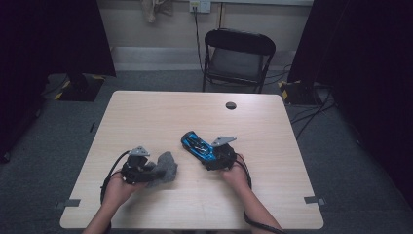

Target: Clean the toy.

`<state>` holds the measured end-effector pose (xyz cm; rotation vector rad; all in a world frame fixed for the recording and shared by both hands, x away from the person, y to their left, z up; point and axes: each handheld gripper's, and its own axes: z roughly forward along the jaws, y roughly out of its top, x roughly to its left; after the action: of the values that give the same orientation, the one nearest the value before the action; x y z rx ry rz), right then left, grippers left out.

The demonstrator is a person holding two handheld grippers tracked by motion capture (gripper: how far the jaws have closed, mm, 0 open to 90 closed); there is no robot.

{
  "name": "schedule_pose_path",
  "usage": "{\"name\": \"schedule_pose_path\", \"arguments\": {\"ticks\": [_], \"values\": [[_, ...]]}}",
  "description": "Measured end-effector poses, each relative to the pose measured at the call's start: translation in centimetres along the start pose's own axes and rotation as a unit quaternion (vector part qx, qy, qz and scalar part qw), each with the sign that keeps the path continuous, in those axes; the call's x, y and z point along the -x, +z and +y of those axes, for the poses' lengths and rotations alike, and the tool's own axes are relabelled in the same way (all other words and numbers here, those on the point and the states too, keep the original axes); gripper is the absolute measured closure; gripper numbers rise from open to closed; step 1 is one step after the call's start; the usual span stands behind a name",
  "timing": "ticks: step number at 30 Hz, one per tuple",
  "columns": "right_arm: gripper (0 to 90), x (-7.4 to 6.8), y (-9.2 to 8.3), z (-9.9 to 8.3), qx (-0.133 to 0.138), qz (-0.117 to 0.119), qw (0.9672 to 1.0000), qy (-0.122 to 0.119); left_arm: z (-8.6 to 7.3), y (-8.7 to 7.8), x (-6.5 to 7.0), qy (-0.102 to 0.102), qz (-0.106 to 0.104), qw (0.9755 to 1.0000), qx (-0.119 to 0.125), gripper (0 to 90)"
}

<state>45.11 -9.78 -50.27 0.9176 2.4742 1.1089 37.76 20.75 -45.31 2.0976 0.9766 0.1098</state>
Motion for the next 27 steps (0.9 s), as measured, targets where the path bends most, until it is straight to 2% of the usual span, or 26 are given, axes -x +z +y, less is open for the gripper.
{"name": "schedule_pose_path", "arguments": {"ticks": [1, 2, 3, 4, 7, 11, 14, 15, 16, 18, 19, 22, 23, 26, 27], "values": [[25.8, 0.0, 0.0, 0.0, 0.0, 0.0, 1.0, 0.0, 1.6, 0.5, 0.5, 0.016, -0.007, 0.9996, 0.022, 67.1], [25.8, 0.0, 0.0, 0.0, 0.0, 0.0, 1.0, 0.0, 1.6, 0.5, 0.5, 0.016, -0.007, 0.9996, 0.022, 67.0], [25.8, 0.0, 0.0, 0.0, 0.0, 0.0, 1.0, 0.0, 3.0, 1.6, 1.1, 0.026, -0.006, 0.9992, 0.031, 67.2], [25.8, 0.0, 0.0, 0.0, 0.0, 0.0, 1.0, 0.0, 3.0, 1.6, 1.1, 0.026, -0.006, 0.9992, 0.031, 67.2], [25.8, 0.0, 0.0, 0.0, 0.0, 0.0, 1.0, 0.0, 4.5, 3.7, 1.7, 0.041, 0.008, 0.9987, 0.029, 67.3], [25.8, 0.0, 0.0, 0.0, 0.0, 0.0, 1.0, 0.0, 5.9, 6.1, 2.2, 0.054, 0.019, 0.9975, 0.043, 67.2], [25.8, 0.0, 0.0, 0.0, 0.0, 0.0, 1.0, 0.0, 6.6, 7.2, 2.2, 0.045, 0.021, 0.9975, 0.05, 67.2], [25.9, 0.0, 0.0, 0.0, 0.0, 0.0, 1.0, 0.0, 7.2, 8.0, 2.3, 0.048, 0.023, 0.9972, 0.052, 67.2], [25.9, 0.0, 0.0, 0.0, 0.0, 0.0, 1.0, 0.0, 7.2, 8.0, 2.3, 0.048, 0.023, 0.9972, 0.052, 67.2], [25.8, 0.0, 0.0, 0.0, 0.0, 0.0, 1.0, -0.001, 7.7, 8.8, 2.6, 0.065, 0.024, 0.9965, 0.048, 67.1], [25.9, 0.0, 0.0, 0.0, 0.0, 0.0, 1.0, -0.001, 8.2, 9.5, 3.0, 0.065, 0.009, 0.9967, 0.048, 67.1], [25.9, 0.0, 0.0, 0.0, 0.0, 0.0, 1.0, -0.001, 8.4, 10.2, 3.5, 0.075, 0.007, 0.9962, 0.044, 67.1], [25.9, 0.0, 0.0, 0.0, 0.0, 0.0, 1.0, 0.0, 8.5, 10.9, 3.9, 0.089, 0.013, 0.9955, 0.027, 67.2], [25.9, 0.0, 0.0, 0.0, 0.0, -0.001, 1.0, 0.0, 8.3, 11.4, 4.2, 0.089, 0.012, 0.9956, 0.023, 68.6], [25.9, -0.1, 0.0, 0.0, 0.0, -0.002, 1.0, 0.0, 8.2, 11.5, 4.1, 0.083, 0.01, 0.9963, 0.022, 68.9]]}}
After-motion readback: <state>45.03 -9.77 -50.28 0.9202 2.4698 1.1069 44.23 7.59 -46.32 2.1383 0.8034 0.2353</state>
